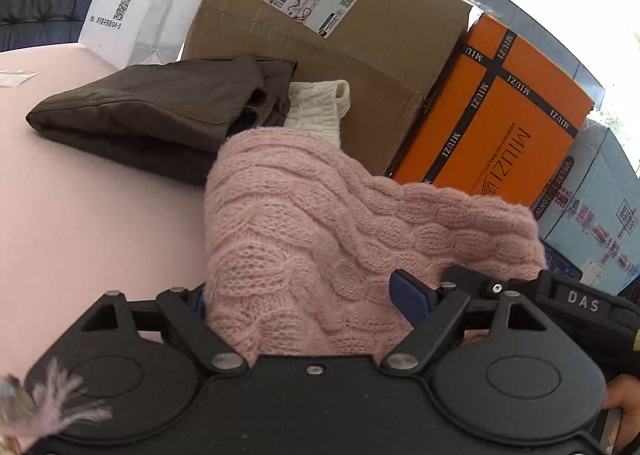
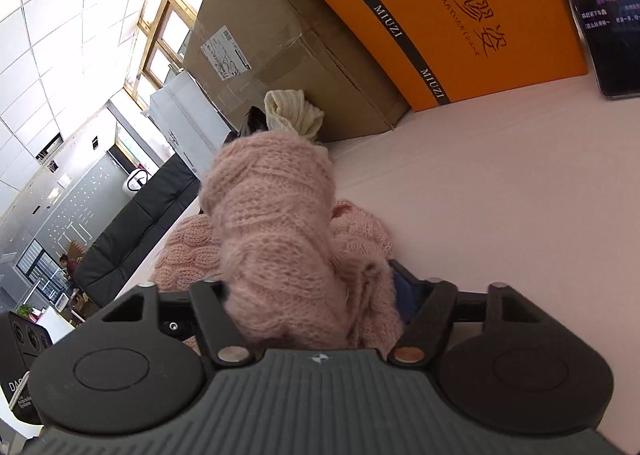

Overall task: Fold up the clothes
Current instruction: 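Lift the pink sweater with both grippers and carry it over the table, then lower the pink sweater onto the table with both grippers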

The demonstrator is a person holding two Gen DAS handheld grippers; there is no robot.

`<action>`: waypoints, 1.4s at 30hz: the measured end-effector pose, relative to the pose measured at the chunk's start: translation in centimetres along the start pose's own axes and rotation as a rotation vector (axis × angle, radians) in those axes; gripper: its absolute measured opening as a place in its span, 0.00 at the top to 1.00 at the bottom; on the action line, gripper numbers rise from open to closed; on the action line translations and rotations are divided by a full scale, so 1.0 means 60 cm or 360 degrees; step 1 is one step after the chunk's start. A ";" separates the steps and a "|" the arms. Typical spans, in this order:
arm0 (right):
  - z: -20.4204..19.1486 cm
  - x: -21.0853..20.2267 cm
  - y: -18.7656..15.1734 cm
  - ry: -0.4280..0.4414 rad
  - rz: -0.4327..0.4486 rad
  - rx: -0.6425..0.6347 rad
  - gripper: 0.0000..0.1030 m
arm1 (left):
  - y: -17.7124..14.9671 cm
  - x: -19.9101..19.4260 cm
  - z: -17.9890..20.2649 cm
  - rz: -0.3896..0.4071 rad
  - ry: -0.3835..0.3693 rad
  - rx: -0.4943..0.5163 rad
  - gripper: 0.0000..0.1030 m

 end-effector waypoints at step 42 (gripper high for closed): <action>0.188 -0.427 -0.072 -0.0108 0.0754 0.0403 0.18 | -0.125 -0.087 0.371 0.0370 -0.0876 0.1164 0.00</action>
Point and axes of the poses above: each gripper's, at about its wrist camera, not at the fingertips, and x roughly the way its jaws point, z to its right, y to its top, the point moved 6 cm from there along x, roughly the way its jaws point, and after that the axes turned 4 degrees about -z, right-handed, at the moved point
